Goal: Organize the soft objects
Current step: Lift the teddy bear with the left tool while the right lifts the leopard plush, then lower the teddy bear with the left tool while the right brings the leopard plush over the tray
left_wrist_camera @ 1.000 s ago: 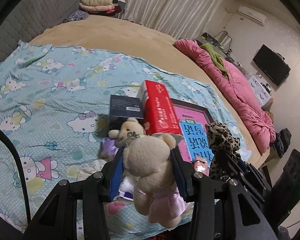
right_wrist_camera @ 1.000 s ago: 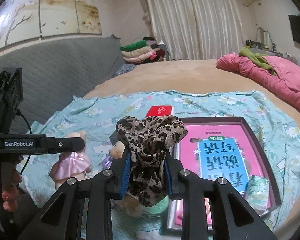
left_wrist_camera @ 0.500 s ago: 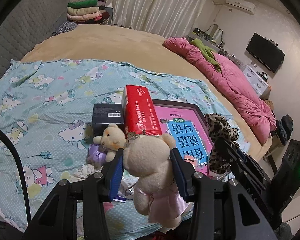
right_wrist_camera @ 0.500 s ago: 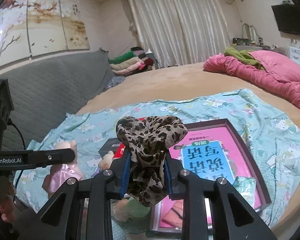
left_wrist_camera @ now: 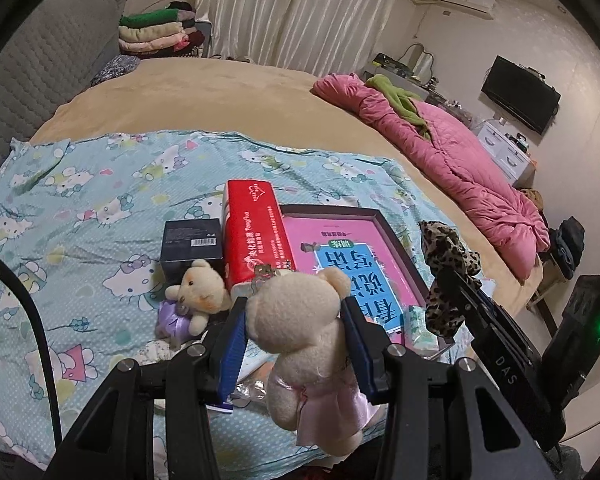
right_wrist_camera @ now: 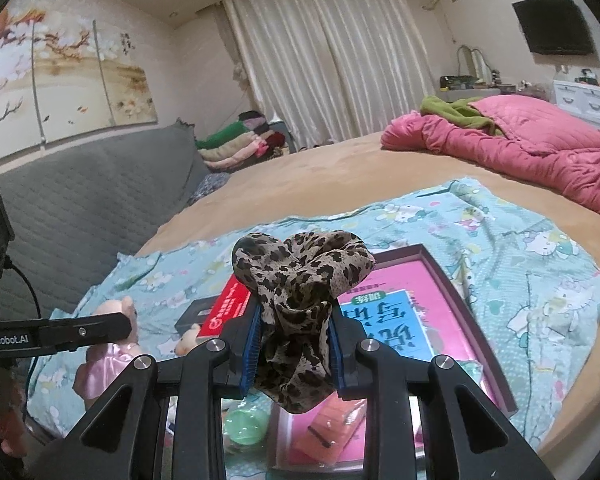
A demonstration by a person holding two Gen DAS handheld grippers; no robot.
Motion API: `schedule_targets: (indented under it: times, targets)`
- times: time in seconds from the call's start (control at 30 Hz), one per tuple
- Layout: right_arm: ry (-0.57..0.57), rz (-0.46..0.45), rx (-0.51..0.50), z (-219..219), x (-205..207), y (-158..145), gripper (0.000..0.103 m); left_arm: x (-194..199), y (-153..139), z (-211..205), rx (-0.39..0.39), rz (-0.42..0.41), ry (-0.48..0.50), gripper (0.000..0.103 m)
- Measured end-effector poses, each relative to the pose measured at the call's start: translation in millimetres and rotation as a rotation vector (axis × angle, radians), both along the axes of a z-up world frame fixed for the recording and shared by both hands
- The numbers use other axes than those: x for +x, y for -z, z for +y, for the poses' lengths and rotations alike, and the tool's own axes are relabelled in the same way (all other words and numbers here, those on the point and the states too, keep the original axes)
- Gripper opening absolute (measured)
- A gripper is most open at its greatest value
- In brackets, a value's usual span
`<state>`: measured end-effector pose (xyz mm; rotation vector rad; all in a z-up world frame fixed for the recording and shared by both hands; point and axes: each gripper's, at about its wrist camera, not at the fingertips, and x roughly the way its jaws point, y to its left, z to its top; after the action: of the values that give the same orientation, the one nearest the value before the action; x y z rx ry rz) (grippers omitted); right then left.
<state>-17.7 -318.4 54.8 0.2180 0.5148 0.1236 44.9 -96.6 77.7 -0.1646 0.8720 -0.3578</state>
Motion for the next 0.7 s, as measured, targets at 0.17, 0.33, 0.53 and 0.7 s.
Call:
schedule_targets:
  times: [0.17, 0.33, 0.53, 0.7]
  targets:
    - [0.028, -0.004, 0.013, -10.3, -1.2, -1.4, 0.029, 1.7, -1.7, -9.9, 0.003, -0.005, 0.015, 0.046]
    - [0.054, -0.01, 0.023, -20.4, -2.8, -2.4, 0.029, 5.0, -4.3, -25.8, 0.007, -0.009, 0.036, 0.046]
    - [0.114, -0.015, 0.042, -42.6, -5.4, -3.0, 0.029, 11.7, -4.9, -46.2, 0.014, -0.012, 0.063, 0.046]
    - [0.173, -0.011, 0.063, -65.8, -8.1, 0.3, 0.029, 17.7, 3.4, -63.0, 0.028, 0.0, 0.087, 0.046]
